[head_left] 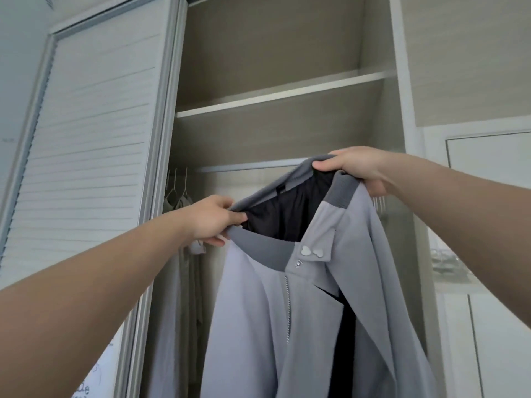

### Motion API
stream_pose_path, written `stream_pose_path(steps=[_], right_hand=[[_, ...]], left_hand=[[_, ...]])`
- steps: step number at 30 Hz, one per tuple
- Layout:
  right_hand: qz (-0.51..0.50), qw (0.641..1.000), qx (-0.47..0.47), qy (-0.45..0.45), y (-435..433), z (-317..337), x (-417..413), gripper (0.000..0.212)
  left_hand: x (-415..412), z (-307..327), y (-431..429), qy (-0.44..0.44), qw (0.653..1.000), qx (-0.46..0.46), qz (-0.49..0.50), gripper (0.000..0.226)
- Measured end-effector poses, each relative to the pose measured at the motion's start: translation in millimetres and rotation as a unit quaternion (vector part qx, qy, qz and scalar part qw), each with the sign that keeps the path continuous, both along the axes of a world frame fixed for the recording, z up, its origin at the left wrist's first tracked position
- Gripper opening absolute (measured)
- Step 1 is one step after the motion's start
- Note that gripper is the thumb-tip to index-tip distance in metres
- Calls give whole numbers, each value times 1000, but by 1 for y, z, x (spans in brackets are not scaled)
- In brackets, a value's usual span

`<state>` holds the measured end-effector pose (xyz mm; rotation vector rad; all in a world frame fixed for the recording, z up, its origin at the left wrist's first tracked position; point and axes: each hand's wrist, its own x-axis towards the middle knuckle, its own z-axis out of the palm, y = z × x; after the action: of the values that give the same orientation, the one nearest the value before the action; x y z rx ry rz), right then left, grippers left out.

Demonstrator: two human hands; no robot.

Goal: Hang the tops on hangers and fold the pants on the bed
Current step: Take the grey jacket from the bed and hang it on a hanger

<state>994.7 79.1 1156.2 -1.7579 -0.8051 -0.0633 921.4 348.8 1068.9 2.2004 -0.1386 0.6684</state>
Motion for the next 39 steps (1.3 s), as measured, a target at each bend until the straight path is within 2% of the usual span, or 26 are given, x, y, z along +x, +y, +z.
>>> stream_pose_path(steps=[2, 5, 9, 12, 15, 19, 21, 22, 25, 26, 28, 32, 35, 36, 37, 39], right_hand=[[-52, 995, 43, -70, 13, 10, 13, 7], [-128, 979, 64, -148, 22, 26, 35, 16], [-228, 947, -38, -225, 26, 44, 60, 12], [-286, 913, -91, -274, 32, 56, 81, 5], [-390, 846, -188, -311, 36, 60, 102, 9], [-471, 778, -268, -318, 38, 46, 128, 15], [-502, 732, -315, -337, 40, 34, 144, 25], [-520, 698, -336, -360, 41, 28, 152, 29], [-595, 536, -389, -456, 43, 19, 169, 33], [-613, 497, -397, -468, 42, 18, 175, 33], [-636, 467, -414, -455, 39, 16, 185, 34], [-663, 444, -431, -421, 31, 13, 201, 35], [-633, 463, -395, -477, 35, 15, 208, 31], [-618, 492, -374, -486, 40, 15, 211, 30], [-607, 538, -353, -466, 47, 15, 214, 34], [-603, 639, -312, -362, 62, 16, 219, 53]], left_hand=[[18, 4, -7, 11, 1000, -16, -13, 21], [48, 17, -17, 4, 1000, -16, 8, 27], [83, 49, -23, -57, 984, 38, 163, 28], [110, 71, -25, -88, 980, -14, 179, 26], [142, 91, -27, -128, 977, -39, 164, 24], [180, 103, -30, -174, 969, 14, 174, 19], [198, 104, -32, -186, 966, 40, 176, 18], [206, 105, -34, -188, 966, 48, 172, 17], [227, 106, -35, -181, 970, 61, 152, 16], [233, 106, -34, -174, 972, 66, 143, 16], [245, 104, -33, -161, 975, 76, 134, 15], [265, 99, -19, -176, 968, 99, 151, 15], [275, 97, -5, -180, 968, 102, 142, 20], [278, 95, -1, -180, 969, 100, 139, 21], [280, 92, 3, -180, 969, 96, 137, 21], [283, 84, 11, -177, 971, 90, 135, 19]])
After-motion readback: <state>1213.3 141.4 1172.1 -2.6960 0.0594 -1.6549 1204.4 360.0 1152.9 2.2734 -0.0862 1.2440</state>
